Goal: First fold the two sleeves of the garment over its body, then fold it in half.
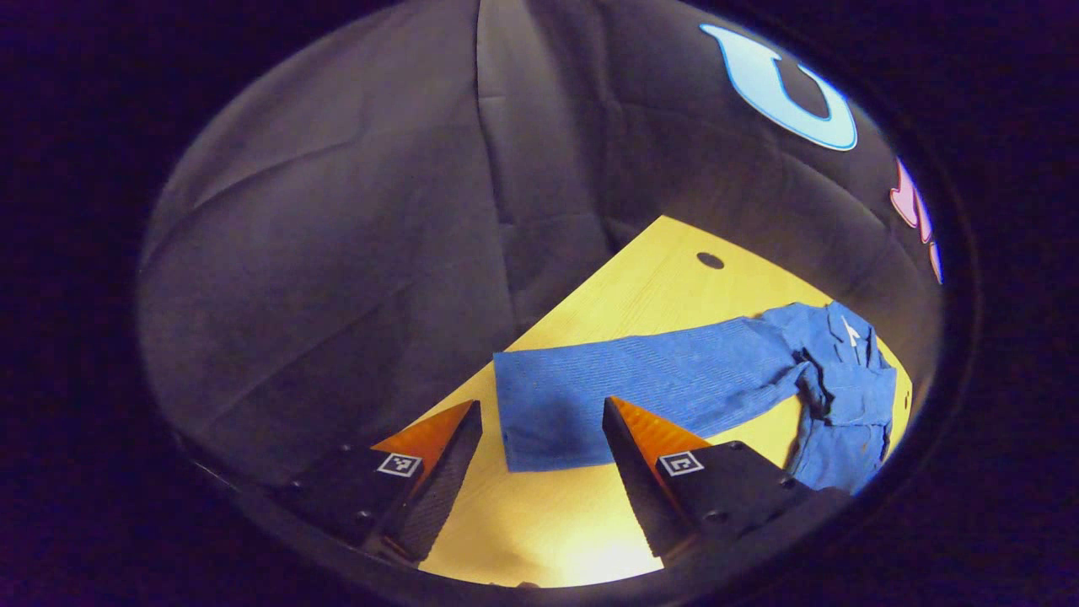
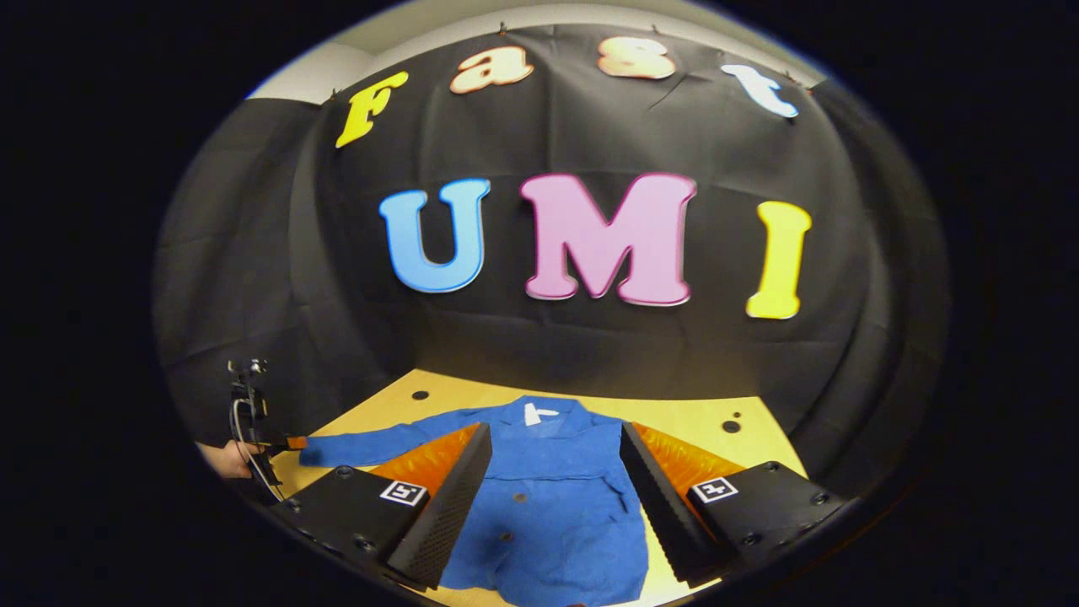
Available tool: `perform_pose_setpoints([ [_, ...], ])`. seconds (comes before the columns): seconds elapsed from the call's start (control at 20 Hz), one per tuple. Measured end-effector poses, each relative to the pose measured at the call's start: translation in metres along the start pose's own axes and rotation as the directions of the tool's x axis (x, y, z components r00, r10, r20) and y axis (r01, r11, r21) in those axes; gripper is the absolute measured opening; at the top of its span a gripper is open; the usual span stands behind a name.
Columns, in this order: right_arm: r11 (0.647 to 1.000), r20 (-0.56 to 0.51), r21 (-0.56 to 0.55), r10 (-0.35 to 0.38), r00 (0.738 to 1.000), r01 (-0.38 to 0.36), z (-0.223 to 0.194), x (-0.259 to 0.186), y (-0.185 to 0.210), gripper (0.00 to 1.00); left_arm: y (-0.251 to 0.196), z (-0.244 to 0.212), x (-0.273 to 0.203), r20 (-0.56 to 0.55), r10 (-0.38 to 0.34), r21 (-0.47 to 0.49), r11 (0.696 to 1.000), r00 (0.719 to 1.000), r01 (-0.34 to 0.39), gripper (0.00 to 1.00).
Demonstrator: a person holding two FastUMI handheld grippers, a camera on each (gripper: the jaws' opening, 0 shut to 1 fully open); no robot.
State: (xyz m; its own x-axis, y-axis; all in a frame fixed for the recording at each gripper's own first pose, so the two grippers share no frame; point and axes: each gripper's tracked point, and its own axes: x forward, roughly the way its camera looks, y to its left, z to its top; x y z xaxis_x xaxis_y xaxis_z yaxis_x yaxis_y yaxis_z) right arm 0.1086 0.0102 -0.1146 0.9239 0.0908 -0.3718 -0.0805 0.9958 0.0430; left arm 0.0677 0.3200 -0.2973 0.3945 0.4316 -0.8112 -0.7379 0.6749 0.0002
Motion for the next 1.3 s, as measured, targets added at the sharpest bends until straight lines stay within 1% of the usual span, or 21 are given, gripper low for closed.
perform_pose_setpoints([
  [0.1,0.997,-0.001,0.017,-0.073,0.997,0.073,0.004,-0.033,-0.020,0.97,-0.012,0.004,0.015,-0.096,0.014,0.022,1.000,0.995,-0.012,0.84],
  [0.2,0.990,-0.011,0.052,-0.133,0.991,0.134,0.003,-0.056,-0.036,0.97,-0.020,0.007,0.035,-0.163,-0.020,0.020,1.000,0.986,0.024,0.85],
  [0.25,0.986,-0.010,0.063,-0.157,0.988,0.157,0.004,-0.063,-0.041,0.97,-0.022,0.002,0.043,-0.192,-0.044,0.020,0.999,0.980,0.049,0.84],
  [0.3,0.982,-0.007,0.067,-0.179,0.984,0.179,0.005,-0.068,-0.047,0.97,-0.018,-0.001,0.043,-0.199,-0.034,0.041,0.998,0.979,0.043,0.85],
  [0.35,0.979,-0.005,0.062,-0.193,0.981,0.193,0.004,-0.072,-0.051,0.97,-0.017,0.002,0.049,-0.185,-0.040,0.066,0.996,0.982,0.053,0.85],
  [0.4,0.978,-0.007,0.054,-0.202,0.979,0.202,0.001,-0.075,-0.053,0.97,-0.019,0.003,0.041,-0.193,-0.042,0.067,0.996,0.980,0.056,0.84],
  [0.55,0.979,-0.018,0.045,-0.197,0.980,0.198,-0.007,-0.079,-0.052,0.97,-0.021,0.012,0.046,-0.214,-0.053,0.074,0.995,0.975,0.070,0.83],
  [0.65,0.981,-0.033,0.050,-0.185,0.982,0.187,-0.014,-0.077,-0.051,0.97,-0.032,0.013,0.046,-0.214,-0.093,0.111,0.987,0.972,0.118,0.55],
  [0.7,0.982,-0.045,0.053,-0.180,0.983,0.182,-0.020,-0.076,-0.052,0.97,-0.039,0.012,0.049,-0.216,-0.114,0.133,0.980,0.970,0.145,0.31],
  [0.75,0.982,-0.055,0.055,-0.176,0.983,0.179,-0.024,-0.074,-0.053,0.97,-0.041,0.011,0.048,-0.216,-0.120,0.149,0.977,0.969,0.155,0.23],
  [0.8,0.982,-0.066,0.052,-0.179,0.982,0.182,-0.029,-0.071,-0.058,0.97,-0.041,0.010,0.044,-0.215,-0.131,0.158,0.973,0.968,0.167,0.06],
  [0.85,0.981,-0.078,0.051,-0.181,0.980,0.186,-0.034,-0.069,-0.063,0.97,-0.045,0.011,0.043,-0.223,-0.151,0.136,0.973,0.963,0.184,0.06],
  [0.9,0.981,-0.084,0.055,-0.181,0.980,0.186,-0.037,-0.065,-0.066,0.97,-0.051,0.009,0.041,-0.224,-0.170,0.120,0.972,0.960,0.200,0.00],
  [0.95,0.981,-0.089,0.062,-0.180,0.980,0.186,-0.038,-0.062,-0.070,0.97,-0.053,0.008,0.039,-0.237,-0.168,0.106,0.975,0.957,0.197,0.00],
  [1.0,0.981,-0.093,0.067,-0.177,0.980,0.183,-0.040,-0.058,-0.074,0.97,-0.054,0.017,0.033,-0.180,-0.153,0.109,0.979,0.972,0.175,0.00],
  [1.05,0.981,-0.096,0.066,-0.177,0.980,0.184,-0.041,-0.054,-0.079,0.97,-0.066,0.041,0.028,-0.074,-0.181,0.111,0.976,0.981,0.188,0.00],
  [1.1,0.980,-0.096,0.061,-0.181,0.979,0.187,-0.043,-0.051,-0.087,0.97,-0.083,0.055,0.016,-0.025,-0.215,0.108,0.970,0.976,0.217,0.00],
  [1.2,0.981,-0.106,0.066,-0.175,0.979,0.182,-0.047,-0.042,-0.096,0.97,-0.129,0.071,-0.014,0.005,-0.298,0.126,0.947,0.955,0.295,0.00],
  [1.25,0.981,-0.116,0.071,-0.171,0.978,0.180,-0.051,-0.038,-0.101,0.97,-0.150,0.080,-0.030,0.033,-0.344,0.153,0.930,0.939,0.335,0.00],
  [1.3,0.980,-0.120,0.078,-0.175,0.977,0.185,-0.053,-0.032,-0.108,0.97,-0.182,0.088,-0.046,0.055,-0.396,0.185,0.906,0.917,0.381,0.00],
])
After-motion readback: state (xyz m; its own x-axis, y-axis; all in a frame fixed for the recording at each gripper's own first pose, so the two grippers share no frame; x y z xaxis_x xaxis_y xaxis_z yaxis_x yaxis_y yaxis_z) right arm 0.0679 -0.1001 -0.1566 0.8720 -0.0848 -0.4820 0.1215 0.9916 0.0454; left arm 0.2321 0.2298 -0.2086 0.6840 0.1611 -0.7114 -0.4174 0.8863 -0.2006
